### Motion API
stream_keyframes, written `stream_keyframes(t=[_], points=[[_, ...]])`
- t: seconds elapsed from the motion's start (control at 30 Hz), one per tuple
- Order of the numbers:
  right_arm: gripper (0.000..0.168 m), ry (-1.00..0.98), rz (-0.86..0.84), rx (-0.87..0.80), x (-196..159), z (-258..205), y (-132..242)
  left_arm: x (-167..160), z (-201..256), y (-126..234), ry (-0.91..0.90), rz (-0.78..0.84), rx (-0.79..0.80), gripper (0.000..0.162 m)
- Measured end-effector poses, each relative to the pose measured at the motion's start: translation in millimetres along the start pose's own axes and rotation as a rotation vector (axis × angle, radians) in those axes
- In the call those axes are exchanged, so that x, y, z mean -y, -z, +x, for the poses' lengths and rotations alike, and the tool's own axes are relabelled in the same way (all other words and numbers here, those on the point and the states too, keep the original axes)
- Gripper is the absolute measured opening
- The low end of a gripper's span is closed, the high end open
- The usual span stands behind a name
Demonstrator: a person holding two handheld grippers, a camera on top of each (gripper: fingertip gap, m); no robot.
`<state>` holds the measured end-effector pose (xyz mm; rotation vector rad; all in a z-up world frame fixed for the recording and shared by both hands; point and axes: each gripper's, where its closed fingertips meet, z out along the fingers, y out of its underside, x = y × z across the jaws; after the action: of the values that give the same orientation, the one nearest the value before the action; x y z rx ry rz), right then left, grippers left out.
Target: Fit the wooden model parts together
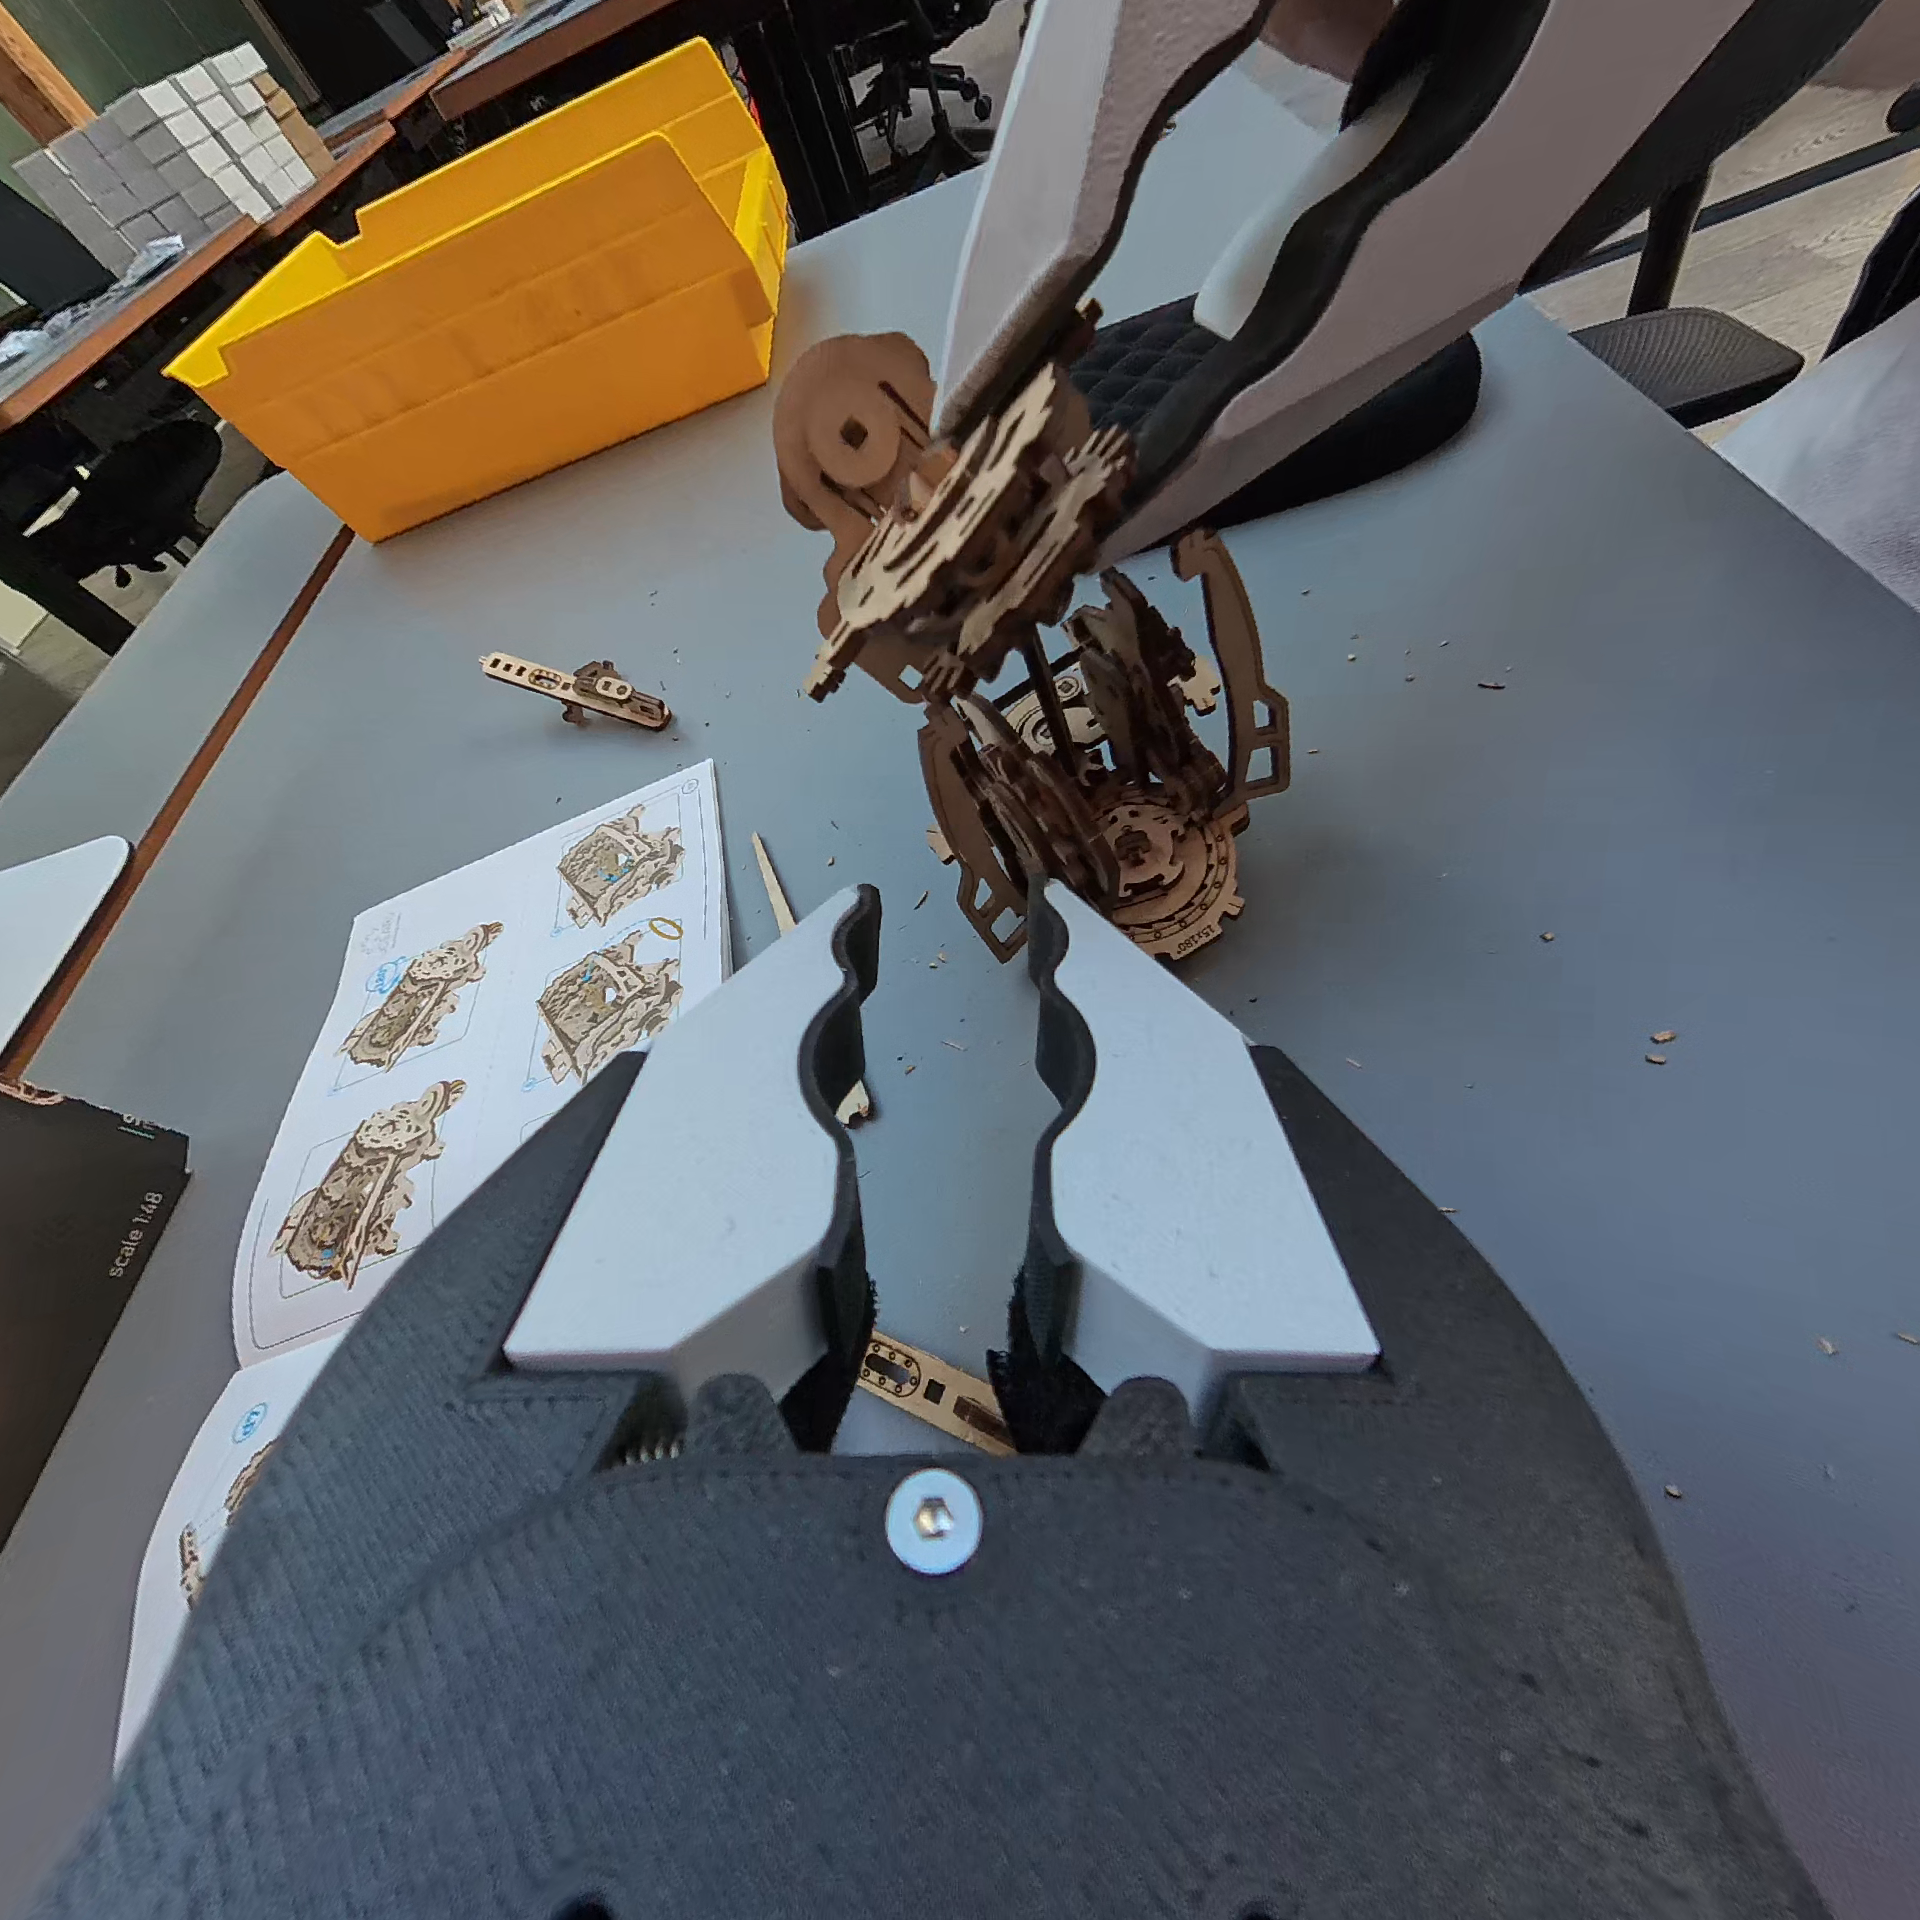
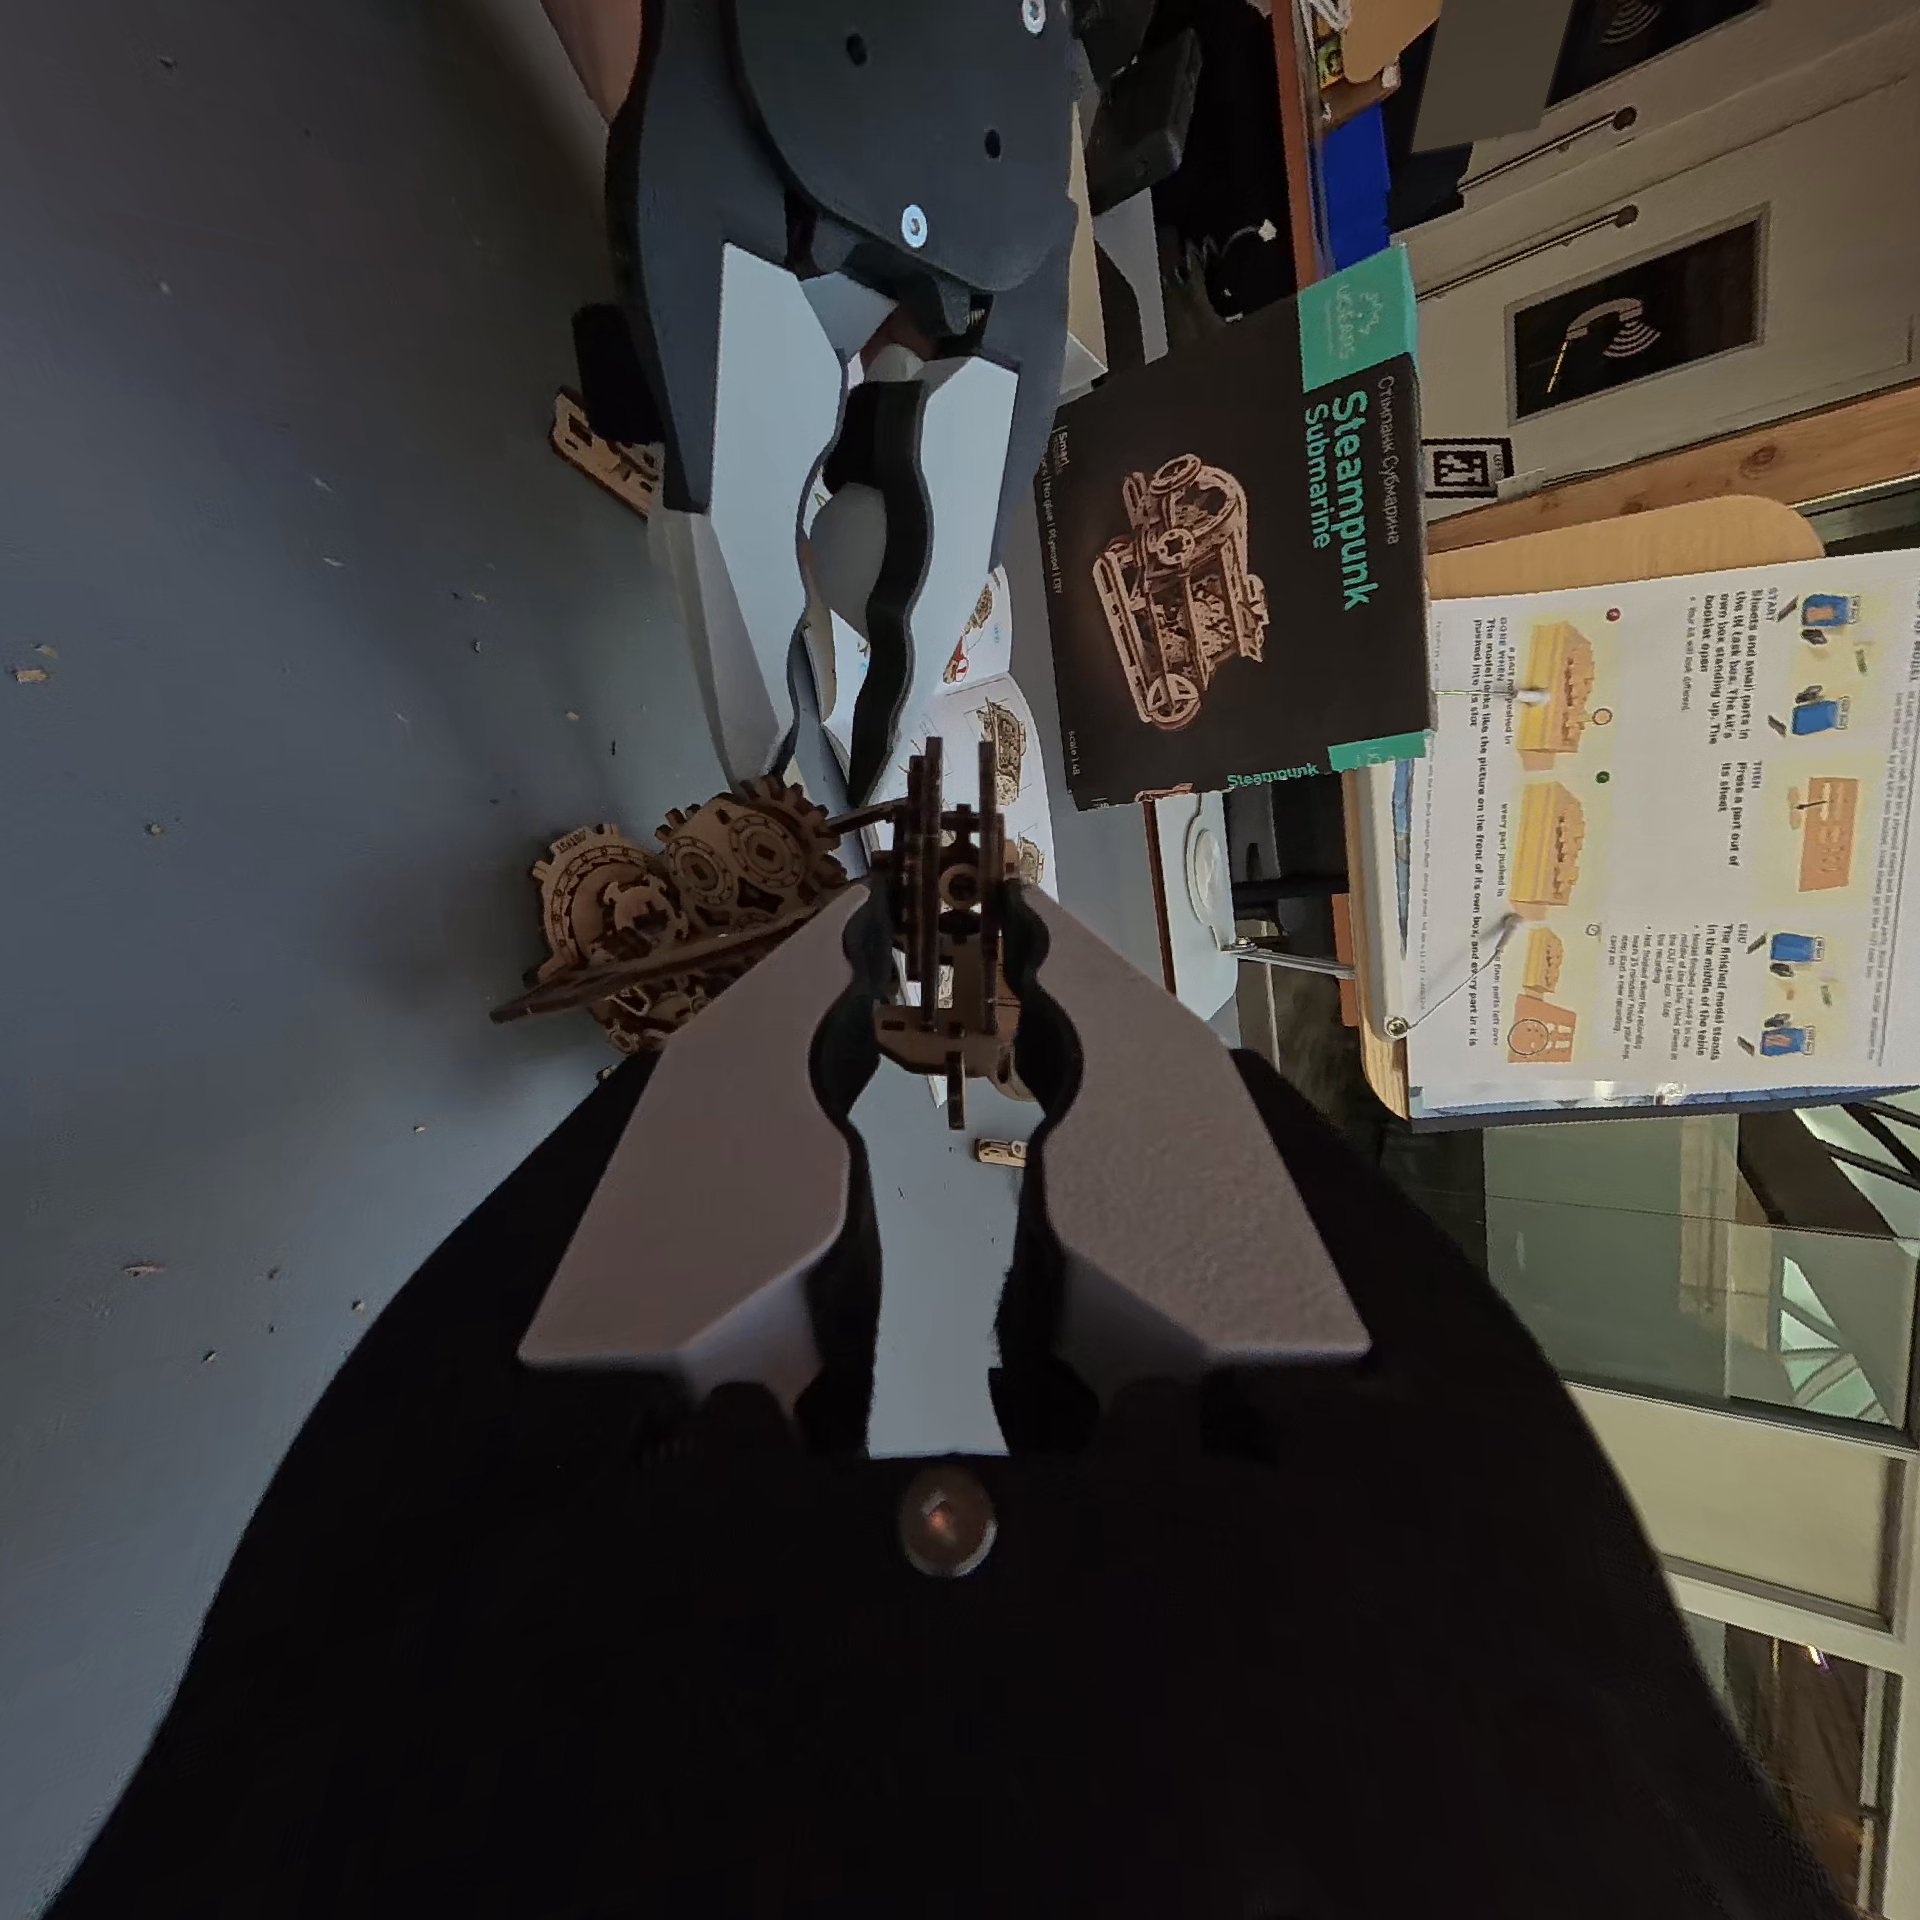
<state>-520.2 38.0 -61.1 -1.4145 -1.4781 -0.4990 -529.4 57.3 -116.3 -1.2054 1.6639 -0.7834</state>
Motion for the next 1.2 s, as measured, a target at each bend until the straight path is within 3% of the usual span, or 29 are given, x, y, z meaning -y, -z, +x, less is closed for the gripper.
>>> stream_keyframes(t=[0.33,0.6,0.83,1.2], points=[[0.02,0.085,-0.002,-0.027,0.7,-1.0,1.5,0.2,0.3,-0.2,0.003,0.001,-0.002,0.026],[0.02,0.031,0.023,-0.036,-2.1,-0.7,3.8,2.4,-1.4,1.0,0.008,0.011,0.004,0.026],[0.02,0.072,0.047,-0.032,-2.6,-4.1,4.1,6.7,-26.5,10.8,0.064,0.086,0.047,0.021],[0.02,0.076,0.063,-0.013,0.4,-5.1,1.9,-1.7,-11.2,3.5,0.093,0.035,-0.055,0.025]])
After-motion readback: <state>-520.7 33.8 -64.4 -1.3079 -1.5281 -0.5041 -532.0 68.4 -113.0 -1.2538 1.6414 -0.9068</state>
